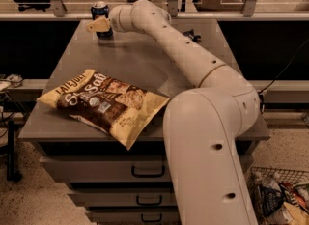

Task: Pick pepsi can

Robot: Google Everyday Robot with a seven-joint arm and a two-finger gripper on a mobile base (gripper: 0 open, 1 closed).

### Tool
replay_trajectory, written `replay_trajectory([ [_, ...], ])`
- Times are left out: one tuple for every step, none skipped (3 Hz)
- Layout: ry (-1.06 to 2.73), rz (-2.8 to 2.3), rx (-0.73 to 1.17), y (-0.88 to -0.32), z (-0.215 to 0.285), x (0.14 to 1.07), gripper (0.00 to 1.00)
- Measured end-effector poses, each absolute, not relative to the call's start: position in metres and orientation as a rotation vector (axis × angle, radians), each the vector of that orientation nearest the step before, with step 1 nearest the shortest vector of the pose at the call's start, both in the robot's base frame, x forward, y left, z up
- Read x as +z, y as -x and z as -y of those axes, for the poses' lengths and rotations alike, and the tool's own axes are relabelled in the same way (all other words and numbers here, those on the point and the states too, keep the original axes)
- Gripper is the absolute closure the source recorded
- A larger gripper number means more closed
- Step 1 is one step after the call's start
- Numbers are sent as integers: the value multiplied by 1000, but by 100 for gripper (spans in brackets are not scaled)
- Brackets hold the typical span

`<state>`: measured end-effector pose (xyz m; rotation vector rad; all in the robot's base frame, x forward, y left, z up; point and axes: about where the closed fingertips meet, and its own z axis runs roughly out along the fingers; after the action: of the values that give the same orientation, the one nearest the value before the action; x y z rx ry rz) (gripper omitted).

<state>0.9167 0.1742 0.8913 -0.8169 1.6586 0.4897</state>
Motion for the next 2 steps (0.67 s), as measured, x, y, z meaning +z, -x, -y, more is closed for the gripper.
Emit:
replay_trajectory([
  [812,-1641,519,-913,-175,895,39],
  [805,-1612,527,-905,-166,904,62],
])
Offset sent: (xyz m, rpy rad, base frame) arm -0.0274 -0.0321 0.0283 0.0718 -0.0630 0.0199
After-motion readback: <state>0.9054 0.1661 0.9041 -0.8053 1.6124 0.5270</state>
